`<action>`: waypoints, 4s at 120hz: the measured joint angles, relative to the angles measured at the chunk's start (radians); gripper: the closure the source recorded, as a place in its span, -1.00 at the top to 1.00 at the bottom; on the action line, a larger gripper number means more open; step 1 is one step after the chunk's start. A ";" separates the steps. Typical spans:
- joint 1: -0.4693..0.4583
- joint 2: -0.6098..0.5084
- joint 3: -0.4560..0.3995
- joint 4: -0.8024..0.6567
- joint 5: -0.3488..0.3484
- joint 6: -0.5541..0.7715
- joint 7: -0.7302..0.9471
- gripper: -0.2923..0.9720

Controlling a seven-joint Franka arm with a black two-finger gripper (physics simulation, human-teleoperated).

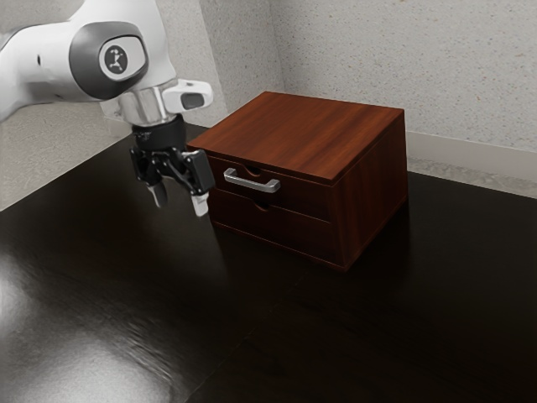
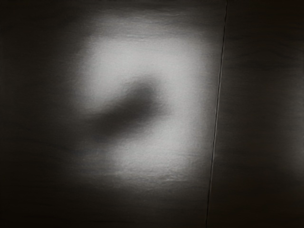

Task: Pull the drawer handle with one arm to open the drawer

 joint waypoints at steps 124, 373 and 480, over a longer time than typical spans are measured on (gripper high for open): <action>0.006 0.052 -0.103 0.098 0.020 0.365 0.941 0.54; -0.098 0.034 0.090 -0.260 -0.103 0.791 1.685 0.03; -0.104 -0.015 0.091 -0.345 -0.138 0.794 1.684 -0.39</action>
